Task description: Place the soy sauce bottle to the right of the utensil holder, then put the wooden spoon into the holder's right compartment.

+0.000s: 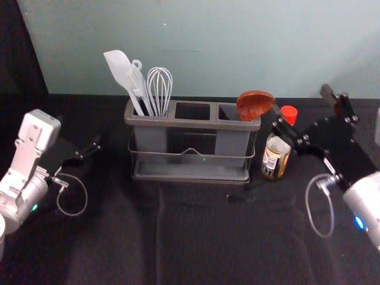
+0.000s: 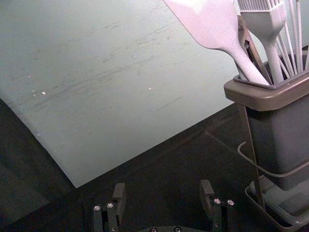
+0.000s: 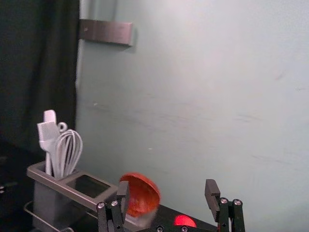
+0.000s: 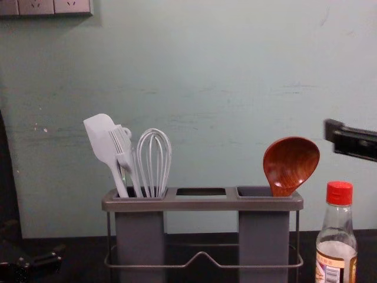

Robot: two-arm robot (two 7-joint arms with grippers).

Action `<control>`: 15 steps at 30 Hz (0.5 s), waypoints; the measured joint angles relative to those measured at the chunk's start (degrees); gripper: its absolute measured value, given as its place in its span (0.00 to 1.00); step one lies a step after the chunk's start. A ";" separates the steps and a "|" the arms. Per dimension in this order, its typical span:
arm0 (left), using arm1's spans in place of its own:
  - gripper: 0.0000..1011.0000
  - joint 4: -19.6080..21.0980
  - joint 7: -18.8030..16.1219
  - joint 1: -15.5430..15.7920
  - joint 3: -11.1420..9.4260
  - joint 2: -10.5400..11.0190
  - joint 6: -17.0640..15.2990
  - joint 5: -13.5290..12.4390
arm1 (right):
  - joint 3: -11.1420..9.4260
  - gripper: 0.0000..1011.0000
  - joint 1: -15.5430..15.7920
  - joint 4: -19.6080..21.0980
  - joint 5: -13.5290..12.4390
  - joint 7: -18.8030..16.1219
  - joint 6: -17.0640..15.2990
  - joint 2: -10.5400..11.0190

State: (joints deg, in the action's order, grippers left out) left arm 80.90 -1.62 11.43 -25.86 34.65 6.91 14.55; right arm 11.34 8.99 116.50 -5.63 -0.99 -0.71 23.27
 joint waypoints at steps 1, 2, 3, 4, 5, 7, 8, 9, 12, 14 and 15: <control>0.99 0.00 0.00 0.00 0.00 0.00 0.00 0.00 | -0.19 0.99 0.72 0.07 0.37 0.55 0.81 -0.21; 0.99 0.00 0.00 0.00 0.00 0.00 0.00 0.00 | -0.65 0.99 2.42 0.18 1.14 1.64 2.54 -0.71; 0.99 0.00 0.00 0.00 0.00 0.00 0.00 0.00 | -0.83 0.99 3.11 0.19 1.52 2.08 3.35 -0.89; 0.99 0.00 0.00 0.00 0.00 0.00 0.00 0.00 | -1.04 0.99 3.89 0.18 1.88 2.49 4.18 -1.07; 0.99 0.00 0.00 0.01 0.00 0.00 0.00 0.00 | -1.23 0.99 4.55 0.14 2.15 2.77 4.89 -1.22; 0.99 0.00 0.00 0.00 0.00 0.00 0.00 0.00 | -1.71 0.99 6.26 -0.30 2.69 3.42 6.87 -1.57; 0.99 0.00 0.00 0.00 0.00 0.00 0.00 0.00 | -1.86 0.99 6.75 -0.52 2.77 3.51 7.48 -1.65; 0.99 0.00 0.00 0.00 0.00 0.00 0.00 0.00 | -2.10 0.99 7.62 -1.16 2.89 3.55 8.48 -1.83; 0.99 0.00 0.00 0.00 0.00 0.00 0.00 0.00 | -2.44 0.99 8.61 -2.40 2.81 3.50 9.55 -2.05; 0.99 0.00 0.00 0.00 0.00 0.00 0.00 0.00 | -2.86 0.99 9.26 -4.00 2.10 3.19 10.59 -2.38; 0.99 0.00 0.00 0.00 0.00 0.00 0.00 0.00 | -2.98 0.99 9.41 -4.62 1.81 3.05 10.97 -2.51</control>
State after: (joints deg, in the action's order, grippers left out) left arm 80.90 -1.62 11.43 -25.86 34.65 6.91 14.55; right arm 8.36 18.40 111.88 -3.82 2.05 10.26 20.76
